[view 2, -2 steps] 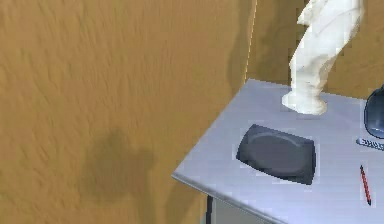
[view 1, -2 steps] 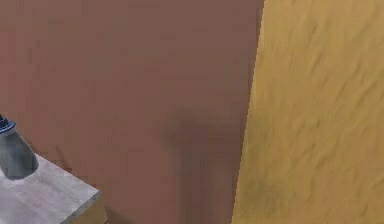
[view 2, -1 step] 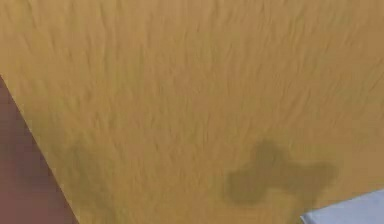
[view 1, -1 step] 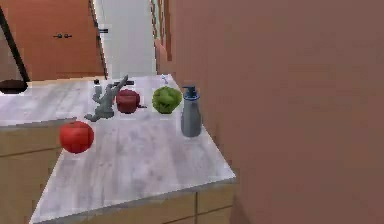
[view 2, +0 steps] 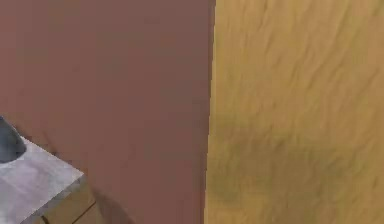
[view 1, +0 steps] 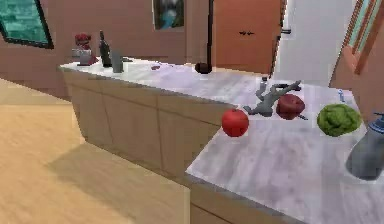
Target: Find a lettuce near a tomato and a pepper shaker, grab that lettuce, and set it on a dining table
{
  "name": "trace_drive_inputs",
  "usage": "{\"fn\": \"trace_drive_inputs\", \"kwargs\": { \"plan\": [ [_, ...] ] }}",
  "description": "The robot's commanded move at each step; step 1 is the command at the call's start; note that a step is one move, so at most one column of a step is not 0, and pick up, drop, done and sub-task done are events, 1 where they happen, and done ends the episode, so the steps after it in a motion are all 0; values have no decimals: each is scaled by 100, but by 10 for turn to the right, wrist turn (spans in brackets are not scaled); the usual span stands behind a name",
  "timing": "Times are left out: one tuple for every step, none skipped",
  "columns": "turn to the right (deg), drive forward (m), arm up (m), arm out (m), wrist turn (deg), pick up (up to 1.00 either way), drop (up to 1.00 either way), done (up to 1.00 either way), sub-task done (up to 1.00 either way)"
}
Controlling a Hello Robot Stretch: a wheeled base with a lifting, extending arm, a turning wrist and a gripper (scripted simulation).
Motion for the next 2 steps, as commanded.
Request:
{"fn": "trace_drive_inputs", "kwargs": {
  "plan": [
    [-300, 0, 0, 0, 0, 0, 0, 0, 0],
    [0, 15, 0, 0, 0, 0, 0, 0, 0]
  ]
}}
